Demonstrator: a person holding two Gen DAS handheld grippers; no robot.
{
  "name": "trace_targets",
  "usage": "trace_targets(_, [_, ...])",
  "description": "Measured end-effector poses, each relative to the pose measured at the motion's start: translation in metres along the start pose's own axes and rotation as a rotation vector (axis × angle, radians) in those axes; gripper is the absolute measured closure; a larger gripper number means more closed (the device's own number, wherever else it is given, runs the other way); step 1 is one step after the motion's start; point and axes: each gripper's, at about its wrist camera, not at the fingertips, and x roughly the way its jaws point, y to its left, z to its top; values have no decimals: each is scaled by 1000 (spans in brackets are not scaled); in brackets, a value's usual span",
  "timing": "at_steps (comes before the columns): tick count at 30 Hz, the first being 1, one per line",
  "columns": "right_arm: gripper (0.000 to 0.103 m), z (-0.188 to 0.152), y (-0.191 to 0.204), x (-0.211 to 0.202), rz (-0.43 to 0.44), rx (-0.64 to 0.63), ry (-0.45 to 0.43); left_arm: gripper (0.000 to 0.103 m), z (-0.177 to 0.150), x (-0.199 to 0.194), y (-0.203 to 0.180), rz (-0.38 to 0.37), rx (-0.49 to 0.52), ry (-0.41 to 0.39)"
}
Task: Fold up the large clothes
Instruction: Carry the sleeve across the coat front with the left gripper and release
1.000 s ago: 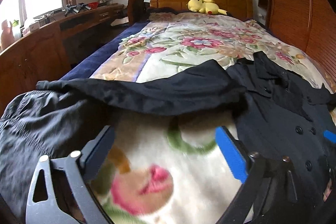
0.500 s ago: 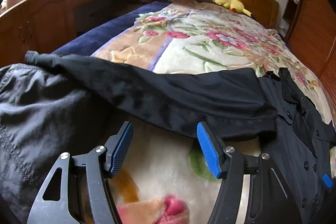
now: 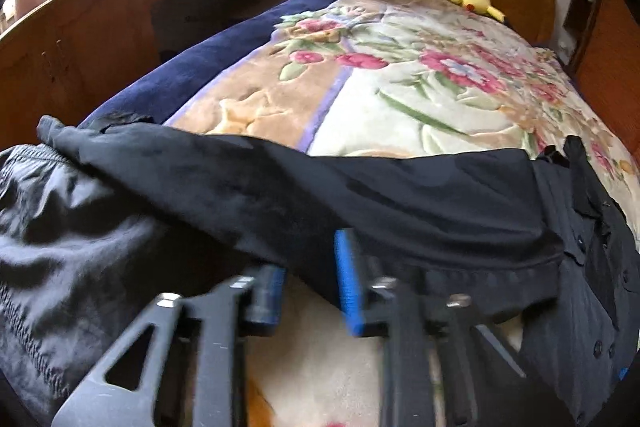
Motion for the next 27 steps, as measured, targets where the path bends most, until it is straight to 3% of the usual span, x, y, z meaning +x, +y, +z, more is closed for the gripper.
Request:
trace_targets(3, [0,0,-1,0,1,4,0,101,6,-15,-9,-12,45,-53])
trace_targets(6, [0,1,-3,-1,3,9,9,101,18,-37,-33,-25,104,-102])
trace_targets(12, [0,3,-18,-33,-37,25,-41,101,28,-104,-121,-125,267,-205])
trace_targets(20, [0,-25,-48,-90,-129,19,-48,101,-26,-165,-204,-239,485,-220])
trace_targets(27, [0,-37,-56,-124,-177,44,-41,101,-82,-170,-225,-257,559,-151])
